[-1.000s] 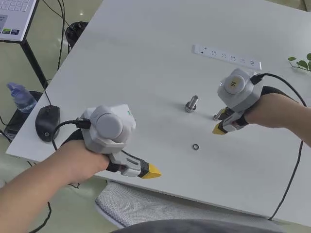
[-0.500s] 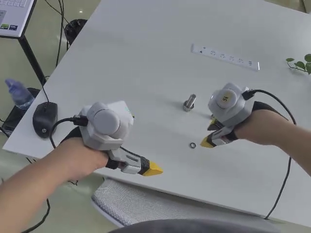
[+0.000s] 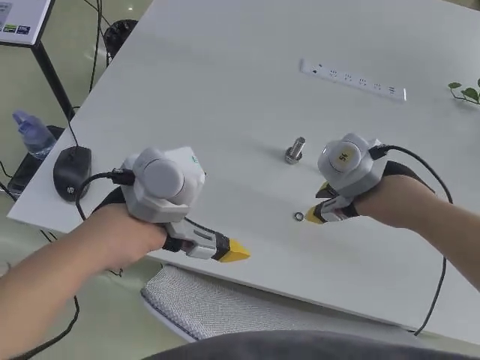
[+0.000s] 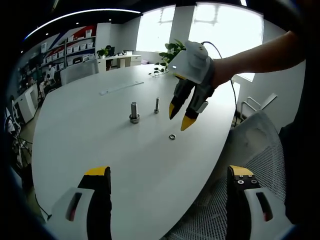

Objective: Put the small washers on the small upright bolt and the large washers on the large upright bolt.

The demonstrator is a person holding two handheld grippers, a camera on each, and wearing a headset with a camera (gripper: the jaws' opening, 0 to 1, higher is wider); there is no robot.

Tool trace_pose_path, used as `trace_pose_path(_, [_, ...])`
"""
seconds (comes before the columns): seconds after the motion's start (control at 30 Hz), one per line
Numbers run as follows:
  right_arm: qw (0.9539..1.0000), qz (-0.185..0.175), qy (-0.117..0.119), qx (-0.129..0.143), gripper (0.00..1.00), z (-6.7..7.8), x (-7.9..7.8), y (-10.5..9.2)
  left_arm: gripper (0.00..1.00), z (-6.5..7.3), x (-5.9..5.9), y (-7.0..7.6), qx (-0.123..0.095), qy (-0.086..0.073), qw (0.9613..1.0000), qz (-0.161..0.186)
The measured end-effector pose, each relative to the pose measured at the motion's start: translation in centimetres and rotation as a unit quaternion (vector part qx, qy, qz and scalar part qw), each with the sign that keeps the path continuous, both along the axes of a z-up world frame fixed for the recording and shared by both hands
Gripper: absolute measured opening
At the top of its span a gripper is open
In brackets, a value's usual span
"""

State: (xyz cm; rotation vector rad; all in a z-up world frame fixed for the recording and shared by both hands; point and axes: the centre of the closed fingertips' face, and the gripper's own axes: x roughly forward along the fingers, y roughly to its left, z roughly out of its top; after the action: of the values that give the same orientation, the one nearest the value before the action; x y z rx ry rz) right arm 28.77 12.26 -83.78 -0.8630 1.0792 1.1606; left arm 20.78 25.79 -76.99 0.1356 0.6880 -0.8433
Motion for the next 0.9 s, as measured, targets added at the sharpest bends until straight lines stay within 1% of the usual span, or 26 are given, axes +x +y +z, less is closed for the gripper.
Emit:
trace_pose_path(0.03, [1.0,0.002,0.001,-0.001,0.32,-0.4,-0.1,0.0,0.96,-0.2,-0.2,0.1,0.005,0.002,1.0,-0.003])
trace_pose_path(0.13, [0.9999,0.013,-0.001,-0.009,0.3,-1.1,-0.2,-0.3,0.96,-0.1,-0.3,0.0,0.008,0.004,1.0,-0.004])
trace_pose_path(0.27, [1.0,0.006,0.003,-0.004,0.3,-1.8,-0.4,0.0,0.95,0.0,-0.2,-0.1,0.007,0.005,1.0,0.001])
trace_pose_path(0.33, [1.0,0.008,0.001,-0.002,0.3,-2.0,-0.5,0.2,0.94,-0.1,-0.1,-0.1,0.008,0.007,0.9999,0.001])
trace_pose_path(0.43, [0.9999,0.013,-0.006,-0.004,0.3,-2.4,-0.3,0.3,0.93,-0.2,-0.2,0.0,0.011,0.008,0.9999,-0.001])
trace_pose_path(0.5, [0.9997,0.018,-0.015,-0.006,0.3,-2.5,0.0,0.4,0.92,-0.1,-0.2,0.0,0.011,0.011,0.9999,0.0])
trace_pose_path(0.57, [0.9998,0.014,-0.011,-0.005,0.29,-2.5,0.0,0.4,0.91,0.0,-0.3,-0.1,0.013,0.01,0.9999,-0.003])
trace_pose_path(0.63, [0.9998,0.016,-0.014,-0.005,0.29,-2.6,0.0,0.4,0.9,-0.1,-0.4,0.0,0.016,0.01,0.9998,-0.006])
trace_pose_path(0.7, [0.9998,0.014,-0.013,-0.007,0.28,-2.7,0.0,0.4,0.89,-0.1,-0.4,0.0,0.018,0.009,0.9998,-0.007])
trace_pose_path(0.83, [0.9998,0.011,-0.013,-0.007,0.28,-2.9,-0.1,0.5,0.89,0.1,-0.3,0.0,0.011,0.005,0.9999,-0.002])
trace_pose_path(0.9, [0.9997,0.017,-0.017,-0.011,0.28,-3.1,-0.1,0.6,0.88,0.1,-0.3,0.0,0.012,0.005,0.9999,-0.002])
